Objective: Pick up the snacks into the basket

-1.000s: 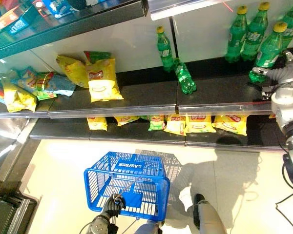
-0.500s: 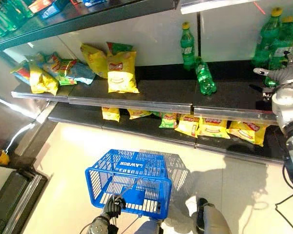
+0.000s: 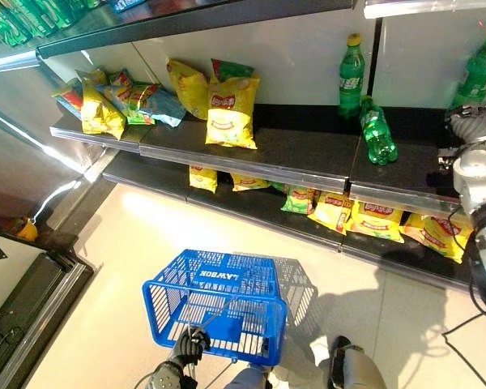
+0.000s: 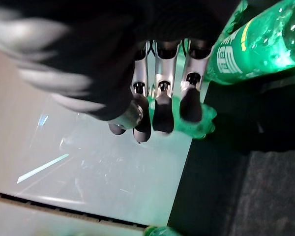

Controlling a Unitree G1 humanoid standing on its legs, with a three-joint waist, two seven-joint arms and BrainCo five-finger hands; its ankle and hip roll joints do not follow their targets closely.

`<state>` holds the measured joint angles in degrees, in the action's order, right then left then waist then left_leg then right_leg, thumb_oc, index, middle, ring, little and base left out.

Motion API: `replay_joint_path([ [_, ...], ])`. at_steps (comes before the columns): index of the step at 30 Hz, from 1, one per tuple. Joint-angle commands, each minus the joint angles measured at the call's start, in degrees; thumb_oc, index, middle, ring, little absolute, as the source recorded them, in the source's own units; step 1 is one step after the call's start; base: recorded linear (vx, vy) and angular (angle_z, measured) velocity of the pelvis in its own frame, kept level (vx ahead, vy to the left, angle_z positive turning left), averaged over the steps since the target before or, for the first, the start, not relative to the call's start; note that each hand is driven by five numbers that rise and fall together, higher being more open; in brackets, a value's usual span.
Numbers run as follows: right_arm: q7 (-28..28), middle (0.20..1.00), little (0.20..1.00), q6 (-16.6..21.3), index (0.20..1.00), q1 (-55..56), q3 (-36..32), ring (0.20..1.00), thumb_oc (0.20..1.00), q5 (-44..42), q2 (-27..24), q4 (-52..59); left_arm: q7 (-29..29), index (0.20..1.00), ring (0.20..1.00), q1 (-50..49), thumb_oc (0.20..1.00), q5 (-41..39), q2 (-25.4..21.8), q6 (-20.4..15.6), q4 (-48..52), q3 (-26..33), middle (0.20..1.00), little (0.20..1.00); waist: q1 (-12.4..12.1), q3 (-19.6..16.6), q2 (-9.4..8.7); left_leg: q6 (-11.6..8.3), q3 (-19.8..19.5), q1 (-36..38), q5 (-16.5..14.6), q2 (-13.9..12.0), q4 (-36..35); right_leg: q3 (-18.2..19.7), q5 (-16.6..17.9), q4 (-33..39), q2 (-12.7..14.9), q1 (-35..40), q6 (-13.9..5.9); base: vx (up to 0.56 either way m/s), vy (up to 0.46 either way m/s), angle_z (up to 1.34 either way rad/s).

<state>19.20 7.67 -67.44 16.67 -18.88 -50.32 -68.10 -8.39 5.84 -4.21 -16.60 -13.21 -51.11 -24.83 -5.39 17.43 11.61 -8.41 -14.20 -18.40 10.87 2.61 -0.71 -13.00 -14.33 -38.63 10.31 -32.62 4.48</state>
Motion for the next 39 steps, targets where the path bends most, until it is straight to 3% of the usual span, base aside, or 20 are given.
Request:
replay_joint_path([
  [1,0.3,0.2,0.2,3.33,0.2,-3.74,2.94,0.2,0.2,-0.1,-4.85,0.89,-2.52,0.2,0.2,-3.14,0.2,1.7,-4.37,1.24,-4.25,-0.52,0.2,0.2,0.1,1.46,-2.17,-0.76,-1.1,2.4,-0.56,-0.99,-2.34,4.29,2.01,9.75,-0.54,7.93,-7.78,0.0,0.0,0.0],
  [16,0.47,0.2,0.2,3.24,0.2,-2.67,2.81,0.2,0.2,0.62,-3.84,1.7,-2.2,0.2,0.2,-3.06,0.2,2.35,-3.97,1.37,-5.11,-0.71,0.2,0.2,1.03,1.59,-2.06,-0.68,0.24,2.43,-1.05,-1.13,-1.38,5.4,2.72,10.57,-0.9,8.01,-7.92,0.0,0.0,0.0],
  [17,0.49,0.401,0.401,3.23,0.401,-2.41,2.7,0.401,0.401,0.57,-3.54,1.82,-2.19,0.2,0.2,-2.96,0.2,2.48,-4.03,1.43,-5.2,-0.7,0.2,0.2,1.08,1.54,-2.14,-0.66,0.35,2.4,-1.13,-1.14,-1.25,5.58,2.85,10.83,-0.98,8.09,-7.94,-0.01,0.02,-0.05],
  [18,0.48,0.937,0.937,3.24,0.937,-2.26,2.64,0.937,0.937,0.55,-3.21,2.04,-2.2,0.2,0.2,-2.92,0.2,2.52,-4.08,1.44,-5.29,-0.7,0.2,0.2,1.15,1.55,-2.22,-0.67,0.5,2.37,-1.2,-1.15,-1.12,5.65,3.05,11.11,-1.01,8.23,-7.99,-0.02,0.026,-0.08],
  [19,0.64,1.0,1.0,3.19,1.0,-1.84,2.27,1.0,1.0,0.44,-2.78,2.12,-2.13,0.2,0.2,-2.84,0.2,2.5,-4.13,1.54,-5.24,-0.72,0.2,0.2,1.33,1.44,-2.33,-0.64,0.81,2.29,-1.42,-1.15,-0.67,5.94,3.4,11.65,-1.17,8.32,-8.07,-0.02,0.029,-0.11],
  [30,0.87,1.0,1.0,3.35,1.0,-1.05,1.54,1.0,1.0,-0.48,-1.03,3.4,-1.94,0.2,0.2,-2.08,0.2,2.66,-5.27,1.44,-5.12,-0.2,0.2,0.2,1.78,1.33,-3.57,-0.61,3.26,0.27,-3.1,-1.25,4.53,7.52,6.54,15.8,-2.07,8.78,-8.2,-0.03,0.016,-0.07],
  [35,1.19,1.0,1.0,3.92,1.0,0.59,0.9,1.0,1.0,-1.37,1.23,6.32,-1.86,0.2,0.2,-1.05,0.2,2.69,-6.26,1.55,-4.53,0.88,0.2,0.2,2.07,2.32,-5.57,0.98,4.62,-0.91,-7.38,0.74,11.63,8.55,7.29,16.82,-2.72,8.86,-7.48,-0.05,-0.02,-0.09],
  [39,1.27,1.0,1.0,4.39,1.0,3.41,-0.95,1.0,1.0,-2.41,2.33,8.36,-1.67,0.2,0.2,-0.44,0.2,2.77,-6.95,1.79,-5.27,1.63,0.2,0.2,1.8,1.59,-5.24,2.13,3.8,-1.71,-4.02,1.36,4.62,8.0,8.55,20.06,-4.61,9.39,-8.37,0.03,0.01,-0.11],
])
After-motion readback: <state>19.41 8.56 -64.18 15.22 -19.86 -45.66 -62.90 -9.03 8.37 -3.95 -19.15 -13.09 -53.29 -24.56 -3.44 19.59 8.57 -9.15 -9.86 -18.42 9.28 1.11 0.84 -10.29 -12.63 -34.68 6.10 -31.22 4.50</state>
